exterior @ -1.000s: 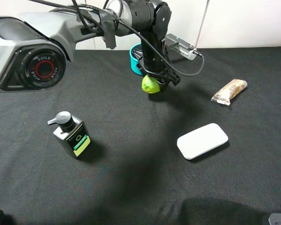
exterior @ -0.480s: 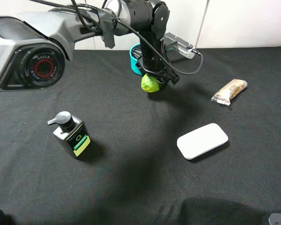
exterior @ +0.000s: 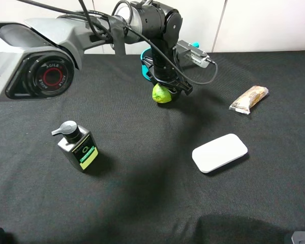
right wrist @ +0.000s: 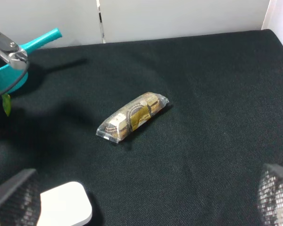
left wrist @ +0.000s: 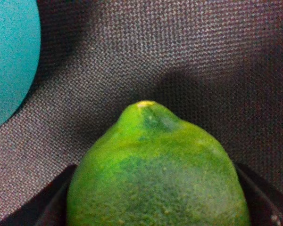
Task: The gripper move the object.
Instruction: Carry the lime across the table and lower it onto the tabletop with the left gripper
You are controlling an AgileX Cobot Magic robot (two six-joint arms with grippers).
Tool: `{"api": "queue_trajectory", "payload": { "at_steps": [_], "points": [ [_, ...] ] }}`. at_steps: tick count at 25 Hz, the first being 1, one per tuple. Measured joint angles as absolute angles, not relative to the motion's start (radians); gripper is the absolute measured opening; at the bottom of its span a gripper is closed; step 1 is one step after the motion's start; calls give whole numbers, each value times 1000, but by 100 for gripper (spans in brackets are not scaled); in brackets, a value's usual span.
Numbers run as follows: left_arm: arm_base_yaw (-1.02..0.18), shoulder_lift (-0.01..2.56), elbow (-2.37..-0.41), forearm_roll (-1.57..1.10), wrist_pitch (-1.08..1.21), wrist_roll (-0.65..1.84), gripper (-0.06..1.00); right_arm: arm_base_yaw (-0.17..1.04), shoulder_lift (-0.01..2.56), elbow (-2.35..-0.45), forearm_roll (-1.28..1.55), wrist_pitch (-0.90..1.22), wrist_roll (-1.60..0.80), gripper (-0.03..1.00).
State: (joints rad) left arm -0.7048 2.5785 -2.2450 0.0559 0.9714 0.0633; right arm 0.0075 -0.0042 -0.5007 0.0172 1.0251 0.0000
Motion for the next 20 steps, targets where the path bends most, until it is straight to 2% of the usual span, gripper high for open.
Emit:
{"api": "queue_trajectory", "payload": {
  "at_steps": [20],
  "points": [
    [-705, 2579, -2245, 56, 980, 63, 61, 7, -4, -501, 17, 1025, 0, 69]
  ]
}}
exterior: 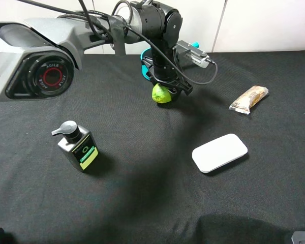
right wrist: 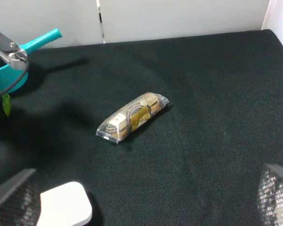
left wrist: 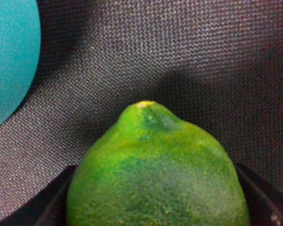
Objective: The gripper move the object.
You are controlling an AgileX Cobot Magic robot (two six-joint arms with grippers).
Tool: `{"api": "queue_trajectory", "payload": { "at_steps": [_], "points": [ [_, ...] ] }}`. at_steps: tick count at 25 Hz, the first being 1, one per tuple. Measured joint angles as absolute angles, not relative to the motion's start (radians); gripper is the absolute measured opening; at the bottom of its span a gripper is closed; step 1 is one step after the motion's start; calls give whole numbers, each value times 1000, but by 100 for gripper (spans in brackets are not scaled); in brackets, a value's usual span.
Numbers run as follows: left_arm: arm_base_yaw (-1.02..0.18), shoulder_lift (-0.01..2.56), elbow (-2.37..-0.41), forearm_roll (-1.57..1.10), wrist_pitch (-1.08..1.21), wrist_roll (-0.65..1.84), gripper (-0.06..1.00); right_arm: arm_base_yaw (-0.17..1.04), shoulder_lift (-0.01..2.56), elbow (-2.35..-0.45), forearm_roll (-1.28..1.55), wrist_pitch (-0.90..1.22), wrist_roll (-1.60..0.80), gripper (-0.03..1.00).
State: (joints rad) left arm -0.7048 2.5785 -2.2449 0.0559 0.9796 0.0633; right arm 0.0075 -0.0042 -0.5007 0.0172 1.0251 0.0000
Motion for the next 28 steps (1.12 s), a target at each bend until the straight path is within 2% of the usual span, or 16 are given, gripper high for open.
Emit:
{"api": "queue_trajectory", "payload": {
  "at_steps": [10, 16, 28],
  "points": [
    [-705, 2579, -2245, 56, 987, 52, 71, 7, -4, -501, 17, 1025, 0, 69],
    [-704, 2579, -2245, 57, 989, 20, 81, 7, -4, -501, 17, 1025, 0, 69],
    [-699, 2577, -2252, 69, 995, 10, 82, 7, -4, -501, 17, 1025, 0, 69]
  ]
}}
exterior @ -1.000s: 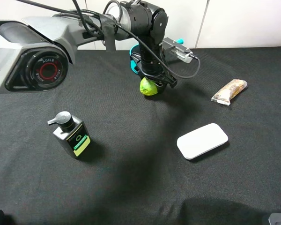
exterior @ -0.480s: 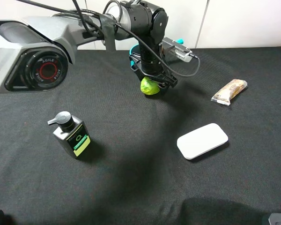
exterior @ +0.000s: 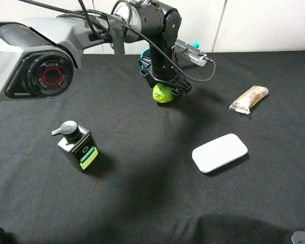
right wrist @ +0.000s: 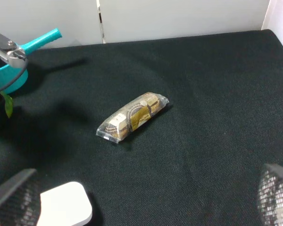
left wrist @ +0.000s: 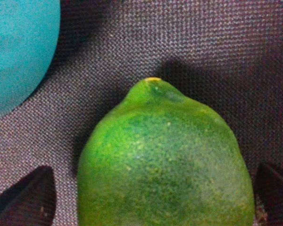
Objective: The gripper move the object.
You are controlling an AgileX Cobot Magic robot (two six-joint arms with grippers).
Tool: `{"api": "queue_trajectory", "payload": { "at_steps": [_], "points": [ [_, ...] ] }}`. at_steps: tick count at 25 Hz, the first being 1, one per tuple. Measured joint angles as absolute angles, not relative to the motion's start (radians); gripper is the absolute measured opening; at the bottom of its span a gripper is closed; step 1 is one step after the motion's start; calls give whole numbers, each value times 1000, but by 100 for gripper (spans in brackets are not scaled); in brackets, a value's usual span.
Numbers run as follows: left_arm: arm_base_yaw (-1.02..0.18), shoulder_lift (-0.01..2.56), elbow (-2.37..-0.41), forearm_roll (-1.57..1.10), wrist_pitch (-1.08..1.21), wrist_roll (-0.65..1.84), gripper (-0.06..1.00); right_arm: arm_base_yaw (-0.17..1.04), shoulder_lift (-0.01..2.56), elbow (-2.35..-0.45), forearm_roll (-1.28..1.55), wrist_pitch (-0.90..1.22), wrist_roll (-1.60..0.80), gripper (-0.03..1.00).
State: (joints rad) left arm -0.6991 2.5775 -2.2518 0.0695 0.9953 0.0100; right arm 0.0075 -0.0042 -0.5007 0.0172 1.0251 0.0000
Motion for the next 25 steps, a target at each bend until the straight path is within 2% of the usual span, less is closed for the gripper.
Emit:
{"api": "queue_trajectory", "payload": {
  "at_steps": [25],
  "points": [
    [-699, 2348, -2297, 70, 1114, 9, 82, 7, -4, -501, 17, 1025, 0, 69]
  ]
}}
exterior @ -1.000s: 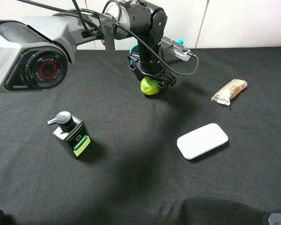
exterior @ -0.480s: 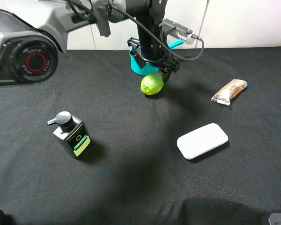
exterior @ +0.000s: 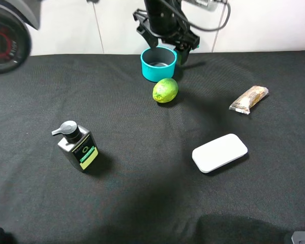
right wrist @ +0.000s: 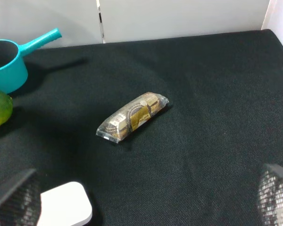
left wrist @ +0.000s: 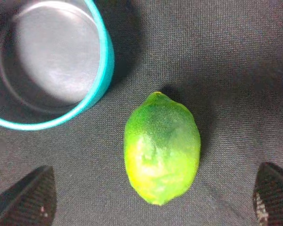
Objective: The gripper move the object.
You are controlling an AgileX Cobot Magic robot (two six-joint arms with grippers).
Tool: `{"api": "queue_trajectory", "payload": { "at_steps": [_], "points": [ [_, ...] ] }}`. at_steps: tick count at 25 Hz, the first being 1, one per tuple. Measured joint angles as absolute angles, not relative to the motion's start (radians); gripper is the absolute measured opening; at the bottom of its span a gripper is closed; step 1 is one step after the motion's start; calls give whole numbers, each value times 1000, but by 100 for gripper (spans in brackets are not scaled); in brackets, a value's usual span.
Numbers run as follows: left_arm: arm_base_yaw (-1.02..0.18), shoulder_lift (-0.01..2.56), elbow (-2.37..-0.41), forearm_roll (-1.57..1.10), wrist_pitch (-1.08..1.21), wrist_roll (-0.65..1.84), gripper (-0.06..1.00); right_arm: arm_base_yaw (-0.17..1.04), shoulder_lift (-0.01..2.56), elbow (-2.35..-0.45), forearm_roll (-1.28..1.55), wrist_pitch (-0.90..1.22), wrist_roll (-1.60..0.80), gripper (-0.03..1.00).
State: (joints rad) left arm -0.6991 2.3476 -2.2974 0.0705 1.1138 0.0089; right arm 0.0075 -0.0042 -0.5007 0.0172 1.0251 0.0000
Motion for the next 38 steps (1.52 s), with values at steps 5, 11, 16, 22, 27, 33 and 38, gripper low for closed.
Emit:
{"api": "queue_trajectory", "payload": {
  "at_steps": [5, 11, 16, 22, 27, 33, 38],
  "points": [
    [-699, 2272, -2297, 72, 1156, 9, 82, 7, -4, -501, 17, 1025, 0, 69],
    [-697, 2199, -2297, 72, 1172, 9, 82, 7, -4, -501, 17, 1025, 0, 69],
    [-683, 2148, -2289, 71, 1173, 9, 82, 7, -4, -501, 17, 1025, 0, 69],
    [-631, 2072, -2211, 74, 1173, 10, 82, 7, -4, -501, 17, 1025, 0, 69],
    [-576, 1993, -2075, 81, 1172, 11, 82, 7, -4, -501, 17, 1025, 0, 69],
    [-487, 1866, -1889, 81, 1172, 12, 82, 7, -4, -501, 17, 1025, 0, 69],
    [-405, 1719, -1664, 82, 1170, 12, 82, 7, -4, -501, 17, 1025, 0, 69]
  ]
}}
